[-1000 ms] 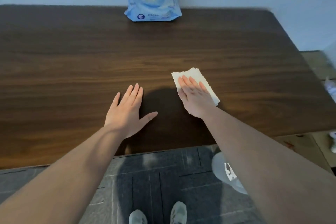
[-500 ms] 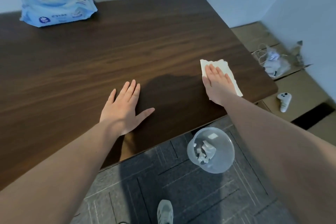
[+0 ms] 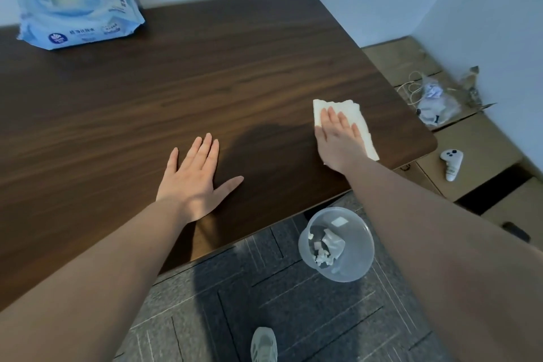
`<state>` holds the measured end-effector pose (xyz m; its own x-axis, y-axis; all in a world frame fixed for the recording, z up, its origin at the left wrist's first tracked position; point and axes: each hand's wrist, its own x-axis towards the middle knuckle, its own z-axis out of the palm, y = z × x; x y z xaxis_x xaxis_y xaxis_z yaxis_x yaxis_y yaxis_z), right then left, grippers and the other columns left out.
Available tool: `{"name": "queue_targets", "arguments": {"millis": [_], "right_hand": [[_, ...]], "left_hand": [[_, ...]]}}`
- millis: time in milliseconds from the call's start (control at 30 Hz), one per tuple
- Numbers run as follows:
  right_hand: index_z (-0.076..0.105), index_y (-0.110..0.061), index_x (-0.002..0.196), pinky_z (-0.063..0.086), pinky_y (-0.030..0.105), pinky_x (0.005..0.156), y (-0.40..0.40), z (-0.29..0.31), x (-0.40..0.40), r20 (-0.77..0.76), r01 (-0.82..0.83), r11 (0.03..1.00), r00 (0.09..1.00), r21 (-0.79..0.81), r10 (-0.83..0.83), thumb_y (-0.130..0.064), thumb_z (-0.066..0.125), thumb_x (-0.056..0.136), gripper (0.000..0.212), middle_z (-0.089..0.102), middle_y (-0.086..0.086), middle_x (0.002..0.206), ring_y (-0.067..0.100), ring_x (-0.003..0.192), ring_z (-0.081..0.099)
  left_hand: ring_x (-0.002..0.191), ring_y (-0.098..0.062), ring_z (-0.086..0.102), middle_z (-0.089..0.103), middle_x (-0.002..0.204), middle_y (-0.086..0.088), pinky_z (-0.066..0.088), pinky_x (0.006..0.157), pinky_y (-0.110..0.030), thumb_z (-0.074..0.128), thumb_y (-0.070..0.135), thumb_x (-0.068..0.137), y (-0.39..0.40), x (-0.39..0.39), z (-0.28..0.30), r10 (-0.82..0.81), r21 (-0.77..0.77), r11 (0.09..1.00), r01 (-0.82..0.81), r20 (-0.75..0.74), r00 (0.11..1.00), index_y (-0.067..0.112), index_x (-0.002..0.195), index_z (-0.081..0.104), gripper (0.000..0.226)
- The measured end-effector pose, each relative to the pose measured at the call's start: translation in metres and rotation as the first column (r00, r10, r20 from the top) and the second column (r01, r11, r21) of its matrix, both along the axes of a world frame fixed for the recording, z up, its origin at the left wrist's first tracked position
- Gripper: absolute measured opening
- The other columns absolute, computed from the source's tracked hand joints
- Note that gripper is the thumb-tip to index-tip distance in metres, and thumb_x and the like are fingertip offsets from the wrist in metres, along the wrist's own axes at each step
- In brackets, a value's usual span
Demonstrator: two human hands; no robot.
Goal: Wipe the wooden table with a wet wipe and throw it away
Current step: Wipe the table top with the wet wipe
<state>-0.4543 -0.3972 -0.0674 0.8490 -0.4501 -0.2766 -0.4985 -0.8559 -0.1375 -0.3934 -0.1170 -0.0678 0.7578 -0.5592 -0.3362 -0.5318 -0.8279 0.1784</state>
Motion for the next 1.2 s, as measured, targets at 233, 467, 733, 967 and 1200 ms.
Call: {"name": "queue_targets", "arguments": {"millis": [233,467,733,967,1200], "right_hand": [[-0.009,-0.023,0.15,-0.009,0.038,0.116,0.104,-0.002,0.013,-0.017,-0.21,0.978,0.978,0.006,0.21,-0.039,0.009,0.101,0.055,-0.011,-0.001,0.161,0.019,0.147,-0.011],[-0.01,-0.024,0.149,-0.011,0.037,0.117,0.244,-0.003,0.013,0.03,-0.441,0.893,0.897,0.091,0.44,-0.041,0.006,0.1,0.054,-0.011,-0.004,0.16,0.016,0.146,-0.013],[-0.006,-0.023,0.15,-0.009,0.039,0.119,0.424,0.001,0.01,0.074,-0.694,0.701,0.717,0.162,0.693,-0.04,0.008,0.101,0.054,-0.007,-0.005,0.161,0.016,0.147,-0.013],[-0.005,-0.023,0.151,-0.009,0.041,0.119,0.553,0.002,0.004,0.061,-0.828,0.518,0.541,0.215,0.839,-0.04,0.008,0.101,0.054,-0.009,-0.005,0.16,0.016,0.146,-0.015],[-0.007,-0.024,0.15,-0.011,0.039,0.118,0.612,0.001,0.013,0.016,-0.87,0.448,0.461,0.205,0.887,-0.038,0.01,0.101,0.054,-0.014,-0.007,0.159,0.014,0.145,-0.018]], "left_hand": [[0.144,-0.008,-0.016,-0.017,0.158,0.007,-0.007,0.118,-0.039,0.01,0.077,0.082,0.064,0.0,0.006,0.078,-0.048,0.996,-0.077,0.009,0.997,0.021,0.151,-0.01,0.091],[0.145,-0.01,-0.012,-0.012,0.159,0.004,-0.001,0.119,-0.04,0.013,0.072,0.084,0.206,-0.009,0.021,0.33,0.018,0.944,-0.33,0.018,0.944,0.019,0.151,-0.005,0.088],[0.146,-0.015,-0.011,-0.013,0.159,0.0,0.002,0.119,-0.042,0.01,0.089,0.064,0.374,-0.055,0.026,0.535,0.133,0.837,-0.531,0.007,0.845,0.017,0.151,-0.008,0.115],[0.145,-0.016,-0.014,-0.019,0.157,-0.003,0.0,0.118,-0.041,-0.004,0.093,0.053,0.46,-0.088,0.02,0.603,0.151,0.786,-0.599,0.025,0.797,0.015,0.15,-0.012,0.124],[0.145,-0.013,-0.013,-0.014,0.159,0.0,-0.001,0.119,-0.038,0.028,0.08,0.074,0.483,-0.093,0.011,0.58,0.059,0.813,-0.579,-0.008,0.814,0.015,0.15,-0.011,0.108]]}}
